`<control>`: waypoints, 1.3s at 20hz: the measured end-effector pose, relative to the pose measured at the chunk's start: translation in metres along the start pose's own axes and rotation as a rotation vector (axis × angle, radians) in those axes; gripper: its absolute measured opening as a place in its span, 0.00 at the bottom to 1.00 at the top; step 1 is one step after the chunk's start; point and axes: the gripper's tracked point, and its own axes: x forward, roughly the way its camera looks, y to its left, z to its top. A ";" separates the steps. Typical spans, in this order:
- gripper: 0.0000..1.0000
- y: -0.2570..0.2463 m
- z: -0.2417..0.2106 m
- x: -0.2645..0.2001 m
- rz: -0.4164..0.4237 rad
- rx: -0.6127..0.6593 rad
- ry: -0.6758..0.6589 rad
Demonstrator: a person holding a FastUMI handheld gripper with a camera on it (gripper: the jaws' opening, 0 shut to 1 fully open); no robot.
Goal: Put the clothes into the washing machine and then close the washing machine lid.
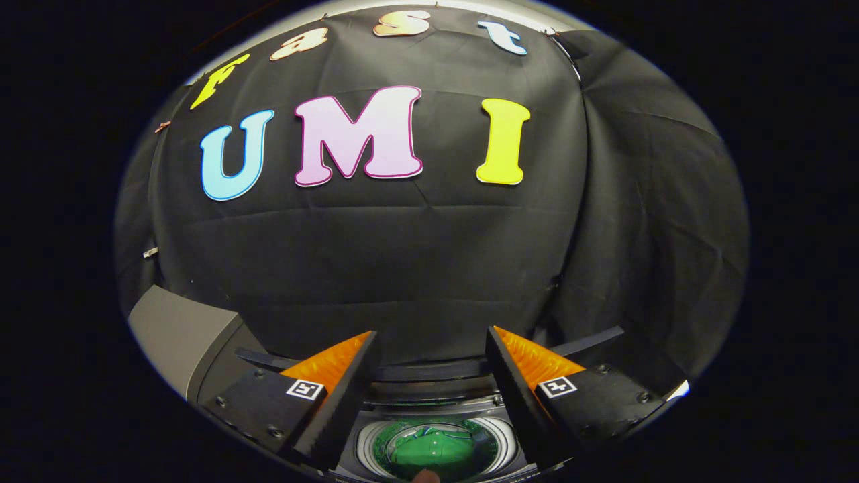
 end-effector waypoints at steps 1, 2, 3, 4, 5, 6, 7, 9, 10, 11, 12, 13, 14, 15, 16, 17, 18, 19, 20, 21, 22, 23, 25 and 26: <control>1.00 0.000 -0.001 -0.003 -0.001 0.000 0.001; 1.00 0.000 -0.002 -0.005 -0.001 0.002 0.001; 1.00 -0.001 -0.003 -0.006 -0.001 0.004 -0.004; 1.00 -0.001 -0.005 -0.009 -0.002 0.005 -0.006; 1.00 -0.001 -0.006 -0.011 -0.003 0.006 -0.008; 1.00 -0.001 -0.007 -0.014 -0.004 0.005 -0.010; 1.00 -0.002 -0.009 -0.016 -0.005 0.005 -0.013; 1.00 -0.002 -0.013 -0.022 -0.004 0.002 -0.017; 1.00 -0.002 -0.015 -0.024 -0.003 0.003 -0.019; 1.00 -0.002 -0.016 -0.027 -0.001 0.006 -0.023; 1.00 -0.002 -0.018 -0.029 -0.001 0.008 -0.026; 1.00 -0.003 -0.018 -0.031 -0.001 0.008 -0.031; 0.99 -0.003 -0.020 -0.033 0.000 0.006 -0.031; 0.99 -0.003 -0.022 -0.035 0.003 0.000 -0.031; 0.99 -0.003 -0.025 -0.037 0.006 0.002 -0.029; 0.99 -0.003 -0.024 -0.038 0.009 0.008 -0.034; 0.99 -0.002 -0.025 -0.039 0.012 0.012 -0.037; 0.99 -0.002 -0.027 -0.039 0.014 0.019 -0.037; 0.99 0.000 -0.030 -0.038 0.017 0.023 -0.031; 0.99 0.001 -0.036 -0.037 0.018 0.024 -0.020; 0.99 0.004 -0.042 -0.036 0.026 0.024 -0.007; 0.99 0.007 -0.051 -0.034 0.031 0.021 0.016; 0.99 0.011 -0.074 -0.030 0.032 0.009 0.066; 0.99 0.012 -0.081 -0.026 0.032 -0.001 0.083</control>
